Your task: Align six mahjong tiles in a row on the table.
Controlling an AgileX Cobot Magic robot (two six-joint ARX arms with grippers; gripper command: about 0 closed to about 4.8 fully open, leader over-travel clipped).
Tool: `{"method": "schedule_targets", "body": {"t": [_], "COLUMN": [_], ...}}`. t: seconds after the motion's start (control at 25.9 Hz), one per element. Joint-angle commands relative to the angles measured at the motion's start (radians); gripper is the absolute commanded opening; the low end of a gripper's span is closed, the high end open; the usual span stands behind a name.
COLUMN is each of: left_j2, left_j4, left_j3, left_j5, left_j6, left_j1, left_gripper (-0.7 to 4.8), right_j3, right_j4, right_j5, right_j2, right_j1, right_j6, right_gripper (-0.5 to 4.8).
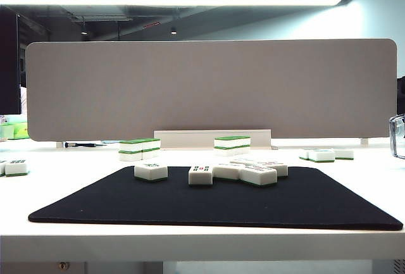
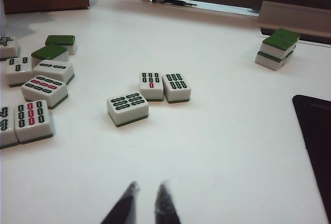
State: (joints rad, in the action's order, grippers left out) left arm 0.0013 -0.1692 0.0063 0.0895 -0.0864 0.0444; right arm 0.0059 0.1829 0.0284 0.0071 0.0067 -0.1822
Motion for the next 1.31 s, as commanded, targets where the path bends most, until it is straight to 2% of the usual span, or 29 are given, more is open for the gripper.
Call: {"method": "schedule_targets", "body": {"t": [0.04,0.46,0.73,1.12,1.31], "left_j2": [0.000,0.001,0.001,0.001,0.001], "left_j4": [-0.013,-0.013,-0.013,-0.014,-0.014], "left_j3": [0.000,0.000,0.000,0.000,0.000], "left_j5": [-0.004,-0.004,-0.005,-0.008,-0.008], "left_j6": [0.002,0.004,0.004,0.004,0.004], "left_j1": [0.000,0.000,0.000,0.000,0.000], "left_gripper": [0.48,0.48,0.48,0.48,0.48], "right_j3": [-0.001,0.000,0.079,0.340,0.506], "right_j4": [-0.001,-0.008,-0.012,0.214,0.378], "right_j5": [0.006,0.007,0.023,0.026,-0.036], "right_j2": [-0.008,-0.008,-0.008,-0.008,-0.008], "right_j1": [0.001,0.001,0.002,0.002,0.002], "right_j6": [0.003,0.003,0.003,0.003,0.003], "right_gripper": [-0.01,-0.01,-0.01,-0.01,-0.01]}}
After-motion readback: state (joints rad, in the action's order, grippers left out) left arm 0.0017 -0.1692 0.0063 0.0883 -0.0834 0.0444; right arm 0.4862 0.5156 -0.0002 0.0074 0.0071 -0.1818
